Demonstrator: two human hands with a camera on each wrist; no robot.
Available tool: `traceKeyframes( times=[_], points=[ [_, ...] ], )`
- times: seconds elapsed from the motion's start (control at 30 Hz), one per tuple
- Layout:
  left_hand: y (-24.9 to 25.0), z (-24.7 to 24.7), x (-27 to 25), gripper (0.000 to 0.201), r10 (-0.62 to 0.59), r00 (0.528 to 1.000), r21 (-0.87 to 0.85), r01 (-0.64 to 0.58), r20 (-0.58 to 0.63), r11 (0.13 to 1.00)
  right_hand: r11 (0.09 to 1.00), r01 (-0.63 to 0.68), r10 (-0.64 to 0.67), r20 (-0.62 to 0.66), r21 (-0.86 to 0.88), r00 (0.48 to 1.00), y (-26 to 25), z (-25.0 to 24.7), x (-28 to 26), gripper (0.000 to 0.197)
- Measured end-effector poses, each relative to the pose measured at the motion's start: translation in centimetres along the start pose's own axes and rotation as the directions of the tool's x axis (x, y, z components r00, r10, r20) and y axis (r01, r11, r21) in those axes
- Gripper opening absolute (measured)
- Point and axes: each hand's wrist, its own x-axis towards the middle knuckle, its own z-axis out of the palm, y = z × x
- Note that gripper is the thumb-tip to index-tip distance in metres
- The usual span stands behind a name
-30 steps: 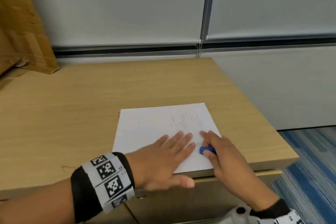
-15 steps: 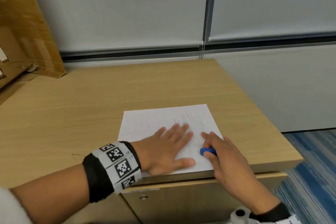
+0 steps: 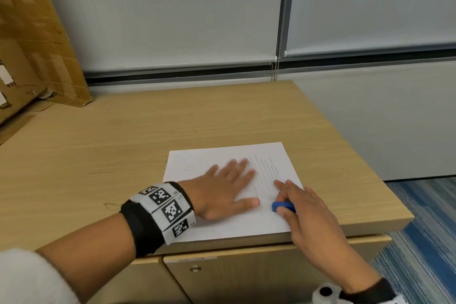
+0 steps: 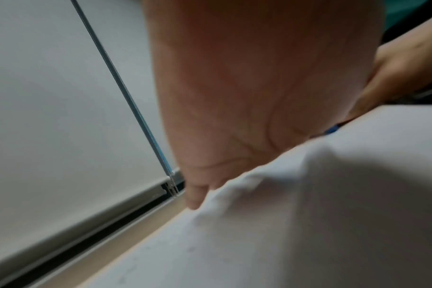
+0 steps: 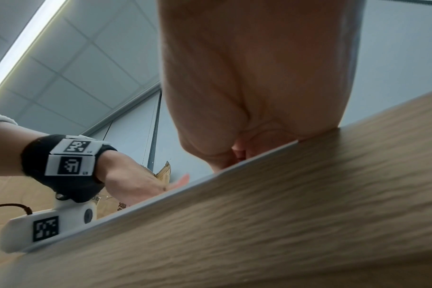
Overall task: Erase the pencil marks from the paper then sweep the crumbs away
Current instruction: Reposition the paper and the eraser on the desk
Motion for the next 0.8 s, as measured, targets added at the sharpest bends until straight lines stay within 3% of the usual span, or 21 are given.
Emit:
traceKeyframes(
  times=[0.07,0.13,0.2,0.27,0.37,0.47,0.6,0.8],
  points=[
    [0.2,0.3,0.2,0.079,0.039,0.999,0.003,-0.039,0.031,0.999,1.000,0.020,-0.020,-0.013,-0.002,1.000,0.0,-0.1,-0.1,0.022],
    [-1.1,0.2,0.5,0.082,-0.115,0.993,-0.036,0.116,0.040,0.993,1.000,0.021,-0.021,-0.013,-0.003,1.000,0.0,-0.2,-0.2,0.025],
    [-2.9,-0.3,0.5,0.089,-0.284,0.957,-0.076,0.288,0.055,0.955,1.000,0.027,-0.027,-0.023,0.000,0.999,-0.2,-0.2,-0.2,0.020],
    [-4.1,-0.8,0.4,0.094,-0.362,0.929,-0.079,0.367,0.077,0.927,0.999,0.046,-0.046,-0.020,-0.006,0.999,-0.3,-0.4,-0.1,0.012],
    [-4.6,-1.3,-0.1,0.094,-0.287,0.954,-0.072,0.293,0.084,0.953,0.995,0.086,-0.086,0.009,-0.053,0.996,-0.3,-0.8,0.3,0.007],
    [-5.1,-1.5,-0.5,0.098,-0.210,0.973,-0.069,0.217,0.095,0.974,0.981,0.134,-0.117,0.117,-0.141,0.986,-0.5,-1.9,1.0,0.010],
    [-6.1,-1.9,-0.4,0.109,-0.228,0.967,-0.034,0.233,0.117,0.972,0.973,0.181,-0.140,0.255,-0.145,0.957,-1.3,-5.0,3.4,0.008],
    [-7.0,-2.4,0.7,0.121,-0.206,0.974,0.078,0.199,0.094,0.977,0.943,0.253,-0.185,0.289,-0.217,0.939,-1.3,-7.4,11.3,0.006]
  ],
)
